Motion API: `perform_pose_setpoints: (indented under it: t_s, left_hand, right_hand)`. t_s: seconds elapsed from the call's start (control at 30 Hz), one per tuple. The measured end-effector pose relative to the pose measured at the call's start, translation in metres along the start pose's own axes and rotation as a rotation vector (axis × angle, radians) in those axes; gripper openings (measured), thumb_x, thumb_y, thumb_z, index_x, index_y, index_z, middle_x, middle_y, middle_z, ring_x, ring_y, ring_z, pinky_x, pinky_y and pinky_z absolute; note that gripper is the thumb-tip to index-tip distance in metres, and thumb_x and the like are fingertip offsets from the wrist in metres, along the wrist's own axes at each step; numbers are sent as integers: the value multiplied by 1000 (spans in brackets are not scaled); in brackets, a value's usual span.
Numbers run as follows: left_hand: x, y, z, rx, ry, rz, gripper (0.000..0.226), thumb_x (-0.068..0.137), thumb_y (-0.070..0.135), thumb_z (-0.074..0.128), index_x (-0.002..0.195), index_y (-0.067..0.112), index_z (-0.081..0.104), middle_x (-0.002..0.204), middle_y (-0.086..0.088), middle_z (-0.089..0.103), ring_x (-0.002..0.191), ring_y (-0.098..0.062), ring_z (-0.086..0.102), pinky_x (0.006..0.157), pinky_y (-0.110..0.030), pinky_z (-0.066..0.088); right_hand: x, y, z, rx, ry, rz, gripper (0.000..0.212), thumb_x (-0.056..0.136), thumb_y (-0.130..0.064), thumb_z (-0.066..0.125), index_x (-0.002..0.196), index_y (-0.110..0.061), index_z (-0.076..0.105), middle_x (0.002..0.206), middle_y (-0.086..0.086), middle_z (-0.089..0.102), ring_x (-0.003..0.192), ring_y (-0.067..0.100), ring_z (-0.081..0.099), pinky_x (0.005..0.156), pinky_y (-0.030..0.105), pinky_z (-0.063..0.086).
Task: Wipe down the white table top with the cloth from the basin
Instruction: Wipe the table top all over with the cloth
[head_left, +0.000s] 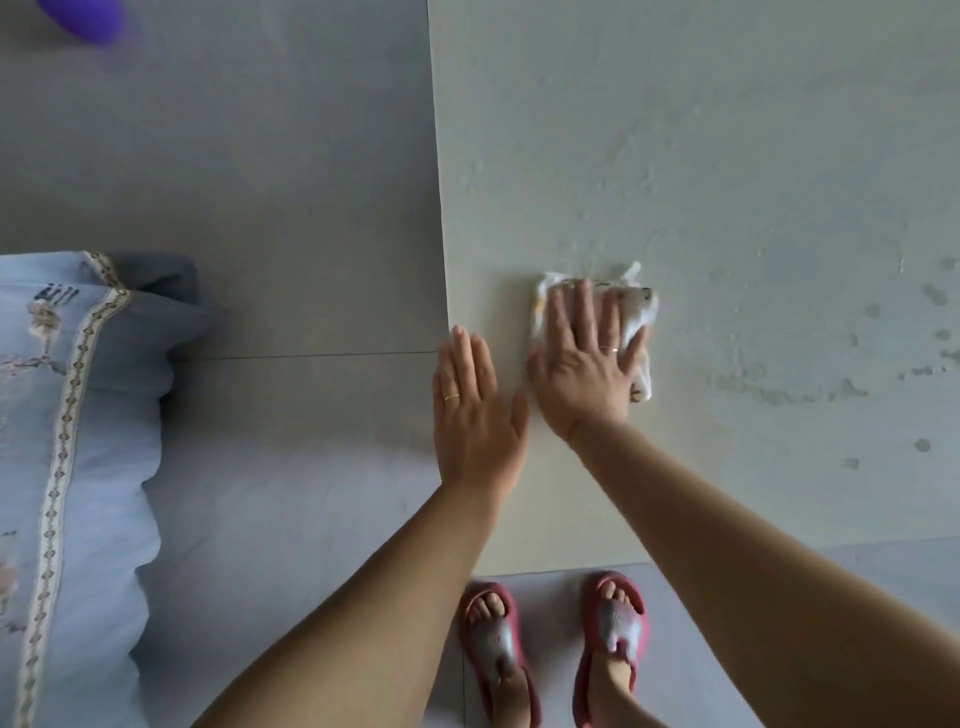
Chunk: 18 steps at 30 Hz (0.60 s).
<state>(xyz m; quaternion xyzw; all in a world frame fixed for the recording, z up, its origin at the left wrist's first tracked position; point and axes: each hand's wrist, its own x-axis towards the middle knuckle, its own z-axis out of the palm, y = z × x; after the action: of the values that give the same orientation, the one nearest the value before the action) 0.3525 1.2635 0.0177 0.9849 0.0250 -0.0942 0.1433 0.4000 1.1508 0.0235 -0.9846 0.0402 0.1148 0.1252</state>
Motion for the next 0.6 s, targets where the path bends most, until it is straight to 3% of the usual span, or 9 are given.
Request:
perform_pose_setpoints:
  t_s: [0.07, 0.17, 0.2, 0.27, 0.37, 0.47, 0.53, 0.6]
  left_hand:
    - [4, 0, 2, 83, -15, 13, 71, 95, 46, -1, 149, 1, 1, 156, -20, -11, 145, -34, -9, 119, -41, -3]
    - [2, -2, 2, 50, 20, 21, 77, 92, 53, 11, 149, 1, 7, 158, -17, -1, 146, -33, 0, 120, -41, 2]
    - [1, -2, 2, 48, 27, 25, 77, 92, 52, 16, 149, 1, 9, 158, -17, 1, 146, -33, 2, 119, -41, 5]
    - [1, -1, 1, 52, 39, 37, 76, 92, 50, 23, 149, 1, 11, 158, -17, 3, 146, -33, 2, 119, -42, 7]
    - [3, -1, -1, 54, 36, 37, 75, 92, 47, 29, 148, -1, 16, 157, -19, 7, 146, -33, 3, 119, -42, 8]
    - [2, -2, -1, 67, 25, 46, 75, 91, 47, 34, 146, -2, 23, 155, -21, 17, 145, -35, 11, 118, -45, 14]
    - [2, -1, -3, 75, 16, 42, 74, 91, 47, 34, 145, -2, 27, 154, -21, 22, 145, -35, 13, 117, -45, 17]
    - [4, 1, -4, 71, 13, 22, 74, 91, 46, 33, 145, -3, 26, 155, -21, 19, 145, -34, 11, 117, -45, 17]
  right_hand:
    - [-3, -4, 0, -60, -51, -212, 56, 97, -48, 19, 148, -39, -2, 158, -10, -9, 145, 21, -14, 110, 49, -20]
    - [19, 26, -15, -210, -71, -474, 58, 94, -54, 16, 148, -40, -3, 159, -8, -5, 146, 19, -8, 114, 49, -8]
    - [28, 36, -19, -227, -66, -462, 59, 94, -55, 17, 147, -41, -4, 159, -8, -4, 146, 18, -8, 114, 49, -6]
    - [44, 45, -22, -163, -41, -270, 58, 95, -53, 18, 147, -41, -4, 159, -8, -6, 145, 16, -9, 114, 49, -7]
    - [49, 17, -14, -37, 15, -30, 56, 97, -49, 17, 148, -39, -4, 158, -9, -9, 145, 19, -13, 112, 50, -16]
    - [35, -14, -4, -105, -48, -255, 59, 95, -49, 15, 149, -35, -4, 159, -7, -9, 144, 23, -15, 112, 52, -17]
    - [38, -5, -10, -185, -90, -474, 60, 94, -51, 18, 149, -35, -1, 159, -7, -5, 145, 23, -11, 114, 51, -13]
    - [57, 16, -20, -221, -80, -548, 60, 94, -53, 20, 149, -37, 1, 159, -7, -1, 146, 20, -6, 115, 48, -8]
